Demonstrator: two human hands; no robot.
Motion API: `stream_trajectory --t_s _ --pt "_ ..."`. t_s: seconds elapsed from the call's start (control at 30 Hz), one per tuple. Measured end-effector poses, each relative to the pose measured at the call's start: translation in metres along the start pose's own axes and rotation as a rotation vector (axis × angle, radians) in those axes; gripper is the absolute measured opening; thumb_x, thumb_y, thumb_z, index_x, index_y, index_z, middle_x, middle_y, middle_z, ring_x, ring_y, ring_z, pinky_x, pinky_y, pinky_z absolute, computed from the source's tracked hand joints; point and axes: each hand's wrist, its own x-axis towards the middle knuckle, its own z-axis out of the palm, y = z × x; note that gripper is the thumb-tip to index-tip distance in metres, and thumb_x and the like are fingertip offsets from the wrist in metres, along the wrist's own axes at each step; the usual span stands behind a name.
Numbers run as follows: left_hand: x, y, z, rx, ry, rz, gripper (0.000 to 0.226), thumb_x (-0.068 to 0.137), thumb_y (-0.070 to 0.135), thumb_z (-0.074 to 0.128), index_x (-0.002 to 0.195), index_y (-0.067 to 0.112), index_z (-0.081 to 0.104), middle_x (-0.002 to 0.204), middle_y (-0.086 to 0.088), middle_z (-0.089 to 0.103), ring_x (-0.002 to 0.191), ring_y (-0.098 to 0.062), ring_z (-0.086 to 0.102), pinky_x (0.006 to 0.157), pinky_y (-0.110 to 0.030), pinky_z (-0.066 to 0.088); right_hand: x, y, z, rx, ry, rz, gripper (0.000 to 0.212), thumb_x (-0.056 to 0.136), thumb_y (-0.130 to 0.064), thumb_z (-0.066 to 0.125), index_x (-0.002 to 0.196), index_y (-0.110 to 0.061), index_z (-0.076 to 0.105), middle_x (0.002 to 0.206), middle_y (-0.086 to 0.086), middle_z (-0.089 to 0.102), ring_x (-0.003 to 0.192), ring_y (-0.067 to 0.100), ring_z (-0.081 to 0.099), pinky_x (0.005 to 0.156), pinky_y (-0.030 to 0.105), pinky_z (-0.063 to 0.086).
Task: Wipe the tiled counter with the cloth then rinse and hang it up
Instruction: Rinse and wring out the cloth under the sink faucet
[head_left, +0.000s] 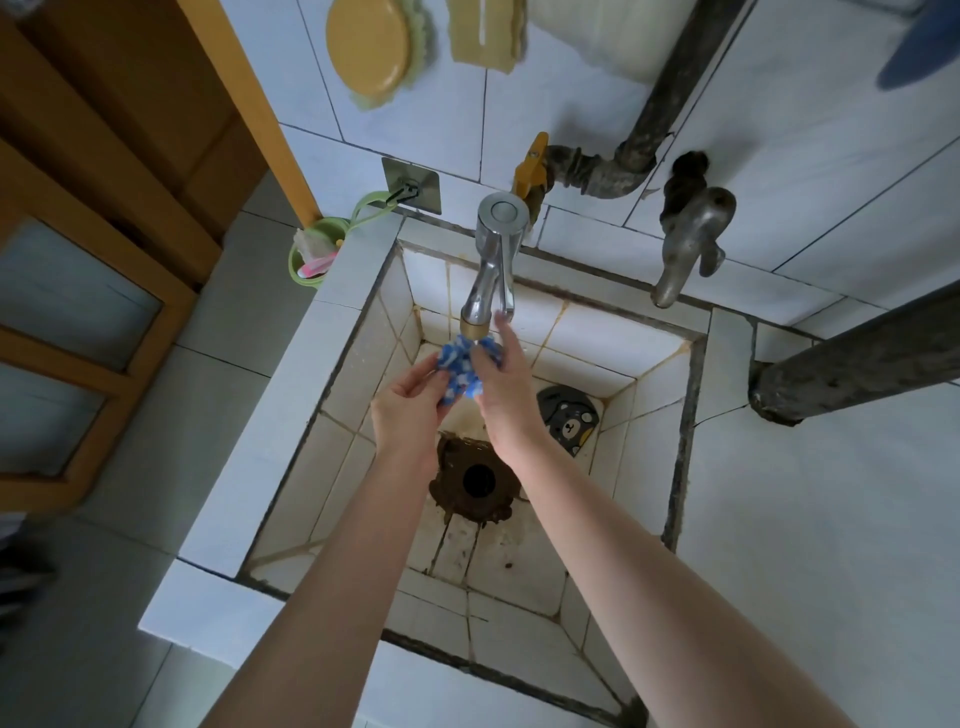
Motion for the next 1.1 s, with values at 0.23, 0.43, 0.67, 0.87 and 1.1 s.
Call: stream_trajectory --t_s 0.23,0.43,0.67,0.87,1.1 --pt "0.0 -0.001 0.0 -0.005 -0.07 -0.009 0.03 0.09 0.005 0.056 0.119 0.01 0.063 0.111 -0.006 0.067 0.1 -0.015 0.066 0.079 -0.022 0.056 -0.011 0.002 0.011 -0.031 -0.146 -0.009 0.045 0.101 -0.015 0.037 0.144 -0.008 0.032 0.148 0.005 0.034 0.133 0.016 0.038 0.103 0.025 0.036" --pt "0.002 0.002 -0.005 0.125 -0.075 0.02 0.027 0.088 -0.001 0.058 0.113 0.004 0.064 0.103 -0.009 0.069 0.093 -0.016 0.067 0.075 -0.02 0.056 -0.002 -0.001 0.004 -0.265 0.139 -0.068 0.023 0.1 -0.02 0.041 0.097 -0.011 0.062 0.092 0.006 0.064 0.09 0.021 0.064 0.084 0.037 0.054" --pt "-0.001 0.008 0.001 -0.052 -0.107 -0.037 0.03 0.092 0.003 0.052 0.121 0.004 0.058 0.105 -0.008 0.066 0.092 -0.014 0.066 0.073 -0.019 0.057 -0.013 0.0 0.0 -0.1 -0.16 -0.064 0.036 0.1 -0.026 0.041 0.132 -0.013 0.049 0.13 0.003 0.055 0.113 0.003 0.055 0.088 0.015 0.046" --pt "0.0 0.017 -0.006 -0.131 -0.148 -0.138 0.025 0.09 0.006 0.055 0.113 0.002 0.062 0.102 -0.009 0.067 0.086 -0.011 0.067 0.063 -0.015 0.055 -0.008 0.003 0.001 -0.056 -0.288 -0.118 0.055 0.097 -0.016 0.044 0.147 -0.031 0.026 0.159 0.005 0.007 0.143 0.023 0.02 0.102 0.022 0.038" --pt "0.0 0.016 -0.004 -0.024 -0.2 -0.205 0.014 0.09 0.003 0.054 0.098 0.001 0.065 0.085 -0.008 0.069 0.064 -0.007 0.069 0.052 -0.012 0.051 -0.004 -0.004 -0.002 -0.189 -0.122 -0.106 0.032 0.102 -0.021 0.033 0.113 -0.001 0.056 0.107 0.003 0.062 0.095 0.01 0.059 0.085 0.02 0.048"
